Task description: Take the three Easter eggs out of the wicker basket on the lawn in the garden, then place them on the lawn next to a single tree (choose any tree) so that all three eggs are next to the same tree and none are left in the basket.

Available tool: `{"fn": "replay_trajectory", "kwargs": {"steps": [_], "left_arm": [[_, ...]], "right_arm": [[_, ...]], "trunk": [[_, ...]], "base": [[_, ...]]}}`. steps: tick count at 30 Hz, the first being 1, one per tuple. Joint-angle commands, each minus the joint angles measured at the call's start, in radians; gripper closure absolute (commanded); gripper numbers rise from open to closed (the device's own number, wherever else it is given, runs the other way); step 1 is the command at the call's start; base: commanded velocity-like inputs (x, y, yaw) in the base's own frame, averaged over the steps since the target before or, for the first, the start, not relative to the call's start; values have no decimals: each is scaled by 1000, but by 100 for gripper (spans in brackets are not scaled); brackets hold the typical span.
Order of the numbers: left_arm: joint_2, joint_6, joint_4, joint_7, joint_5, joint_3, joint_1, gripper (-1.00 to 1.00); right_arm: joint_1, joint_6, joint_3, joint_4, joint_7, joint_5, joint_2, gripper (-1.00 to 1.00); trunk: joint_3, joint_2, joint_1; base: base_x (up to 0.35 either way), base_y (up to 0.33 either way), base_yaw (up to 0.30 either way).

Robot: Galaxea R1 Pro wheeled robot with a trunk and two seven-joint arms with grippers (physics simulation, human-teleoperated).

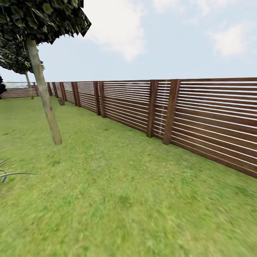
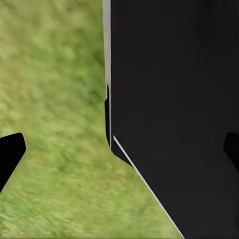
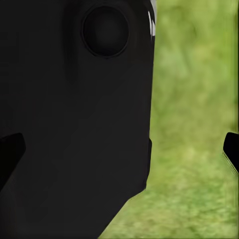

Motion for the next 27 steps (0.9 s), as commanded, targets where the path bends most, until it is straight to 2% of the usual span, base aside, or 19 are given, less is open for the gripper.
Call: {"fn": "replay_trajectory", "kwargs": {"steps": [1, 27], "left_arm": [[0, 0, 0, 0, 0, 1, 0, -100], [-1, 0, 0, 0, 0, 1, 0, -100]], "right_arm": [[0, 0, 0, 0, 0, 0, 0, -100], [0, 0, 0, 0, 0, 0, -1, -100]], "trunk": [[0, 0, 1], [0, 0, 1]], "base": [[348, 0, 0], [348, 0, 0]]}}
